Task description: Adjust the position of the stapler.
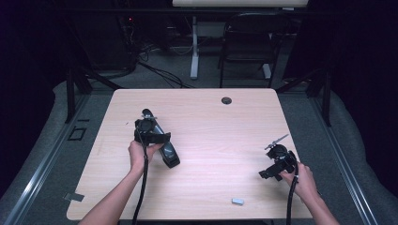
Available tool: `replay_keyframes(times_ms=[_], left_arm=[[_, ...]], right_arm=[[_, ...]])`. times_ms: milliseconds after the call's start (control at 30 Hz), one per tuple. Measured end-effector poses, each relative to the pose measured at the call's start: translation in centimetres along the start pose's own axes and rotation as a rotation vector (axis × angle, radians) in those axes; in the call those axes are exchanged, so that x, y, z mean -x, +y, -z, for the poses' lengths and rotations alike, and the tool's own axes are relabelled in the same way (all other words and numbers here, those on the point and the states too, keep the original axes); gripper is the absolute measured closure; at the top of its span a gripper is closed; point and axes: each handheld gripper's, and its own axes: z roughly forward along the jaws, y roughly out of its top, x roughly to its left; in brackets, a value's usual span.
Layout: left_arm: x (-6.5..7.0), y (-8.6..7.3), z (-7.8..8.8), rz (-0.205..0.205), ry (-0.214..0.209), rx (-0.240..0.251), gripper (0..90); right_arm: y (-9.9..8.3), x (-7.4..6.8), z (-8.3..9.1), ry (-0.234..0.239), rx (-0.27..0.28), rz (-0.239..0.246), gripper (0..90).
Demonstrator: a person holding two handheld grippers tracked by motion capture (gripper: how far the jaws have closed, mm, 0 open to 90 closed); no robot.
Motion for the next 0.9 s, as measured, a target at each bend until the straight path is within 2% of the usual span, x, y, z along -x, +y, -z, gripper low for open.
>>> replay_keyframes(times_ms=[133,167,233,300,500,633,733,767,900], left_arm=[[0.17,0.03,0.08,-0.025,-0.023,-0.01,20.7],[0.21,0.03,0.1,-0.029,-0.024,-0.008,21.9],[0.27,0.02,0.14,-0.032,-0.026,-0.009,24.6],[0.36,0.04,0.22,-0.045,-0.035,-0.01,27.6],[0.58,0.09,0.49,-0.086,-0.055,-0.01,36.9],[0.71,0.07,0.55,-0.091,-0.059,-0.007,40.5],[0.5,0.15,0.62,-0.117,-0.092,-0.01,44.4],[0.14,0.21,0.62,-0.123,-0.12,-0.012,45.8],[0.14,0.3,0.58,-0.119,-0.118,-0.002,45.3]], right_arm=[[-0.01,0.03,0.02,0.006,-0.003,0.003,2.9],[-0.11,-0.07,-0.15,0.011,0.019,-0.014,2.9],[-0.11,-0.13,-0.24,0.018,0.023,-0.02,2.9],[0.01,0.03,-0.02,0.006,-0.014,0.012,2.9],[-0.02,-0.07,-0.01,-0.001,-0.005,0.011,2.9],[-0.01,-0.17,-0.04,0.013,0.004,0.001,2.9],[0.0,-0.14,-0.01,0.005,-0.001,0.007,2.9],[-0.03,-0.16,0.03,-0.004,0.005,0.007,2.9],[0.02,-0.18,0.1,0.004,0.003,0.013,2.9]])
